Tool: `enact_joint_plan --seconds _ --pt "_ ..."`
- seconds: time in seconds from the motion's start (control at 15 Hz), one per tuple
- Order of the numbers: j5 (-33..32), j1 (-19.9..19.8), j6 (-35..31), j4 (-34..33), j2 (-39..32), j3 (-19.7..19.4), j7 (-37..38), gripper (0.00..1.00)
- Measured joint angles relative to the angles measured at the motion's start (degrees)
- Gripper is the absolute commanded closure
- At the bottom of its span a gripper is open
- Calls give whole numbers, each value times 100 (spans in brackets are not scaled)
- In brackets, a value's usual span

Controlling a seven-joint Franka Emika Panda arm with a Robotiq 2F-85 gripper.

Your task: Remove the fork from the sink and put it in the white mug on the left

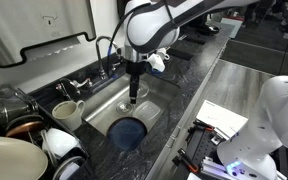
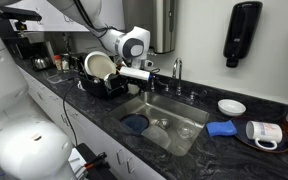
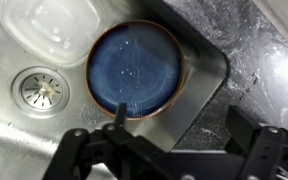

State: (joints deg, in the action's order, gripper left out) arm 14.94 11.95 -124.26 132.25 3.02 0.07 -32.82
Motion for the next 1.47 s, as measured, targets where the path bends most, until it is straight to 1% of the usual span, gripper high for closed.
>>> enact_joint_plan --seconds 0.07,0.13,1.13,1.27,1.47 --pt "0 -16 275 -87 -107 24 121 0" --pt "0 -35 317 -122 -160 53 143 0" --pt "-4 -76 302 -126 -157 110 176 0" --pt "-40 -85 302 -158 -203 144 376 0" --pt "-75 -91 274 -205 -301 227 896 0"
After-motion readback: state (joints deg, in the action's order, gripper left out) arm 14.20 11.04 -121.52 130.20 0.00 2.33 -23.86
